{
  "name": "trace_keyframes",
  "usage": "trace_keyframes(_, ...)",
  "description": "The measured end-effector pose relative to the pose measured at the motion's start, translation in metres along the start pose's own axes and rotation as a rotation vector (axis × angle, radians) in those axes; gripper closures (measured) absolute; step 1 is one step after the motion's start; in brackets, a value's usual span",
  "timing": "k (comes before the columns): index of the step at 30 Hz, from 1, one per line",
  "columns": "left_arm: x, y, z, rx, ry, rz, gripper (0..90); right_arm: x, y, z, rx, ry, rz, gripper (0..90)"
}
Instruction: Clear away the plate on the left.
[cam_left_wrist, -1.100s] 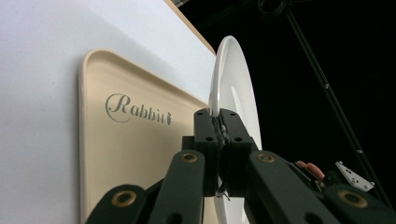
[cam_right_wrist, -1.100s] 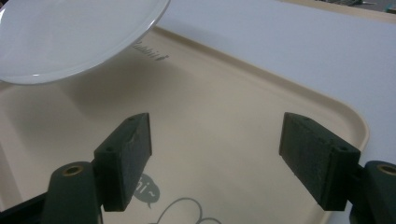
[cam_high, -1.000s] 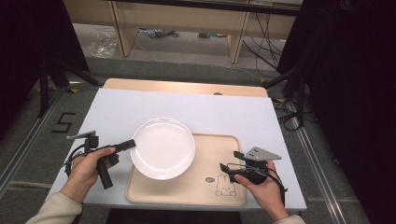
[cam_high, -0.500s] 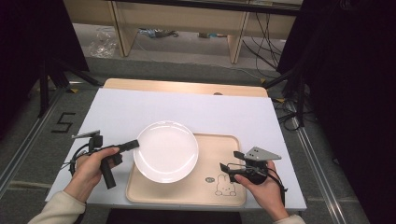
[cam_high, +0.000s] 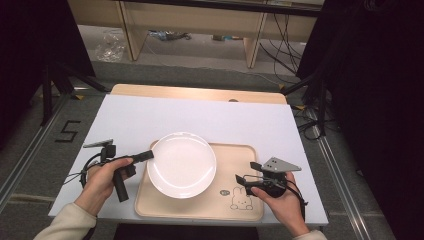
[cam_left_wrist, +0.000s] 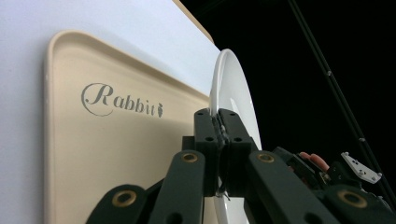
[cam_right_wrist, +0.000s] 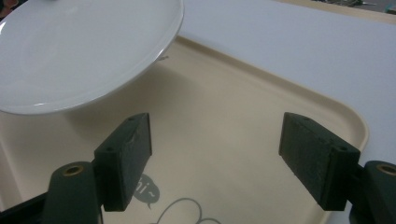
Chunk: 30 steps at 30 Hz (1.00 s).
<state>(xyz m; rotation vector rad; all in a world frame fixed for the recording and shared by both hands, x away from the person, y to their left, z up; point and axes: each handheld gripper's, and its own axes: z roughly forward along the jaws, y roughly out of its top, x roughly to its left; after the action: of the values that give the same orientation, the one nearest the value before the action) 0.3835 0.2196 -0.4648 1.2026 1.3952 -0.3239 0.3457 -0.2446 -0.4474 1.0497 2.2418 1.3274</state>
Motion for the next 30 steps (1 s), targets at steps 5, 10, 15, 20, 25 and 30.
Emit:
trace_keyframes(5,0.0,-0.001,0.003,0.009,0.002,0.0,86.8,0.0,0.0,0.001,-0.006,-0.002,-0.005,26.2)
trace_keyframes(10,0.0,-0.002,0.006,0.006,-0.004,-0.002,86.8,0.0,0.0,0.001,-0.005,-0.001,0.001,26.2)
trace_keyframes(15,-0.001,-0.002,0.01,0.016,-0.004,-0.002,86.8,0.0,0.0,0.002,-0.016,0.015,0.008,26.2)
trace_keyframes(20,-0.002,-0.003,0.014,0.026,-0.005,0.003,86.8,0.0,0.0,0.002,-0.016,0.016,0.009,26.2)
trace_keyframes(25,-0.003,-0.004,0.016,0.033,0.007,-0.007,86.8,0.0,0.0,0.002,-0.019,0.018,0.011,26.2)
trace_keyframes(30,-0.003,-0.005,0.019,0.035,0.009,-0.008,86.7,-0.001,0.0,0.001,-0.011,-0.004,-0.001,26.2)
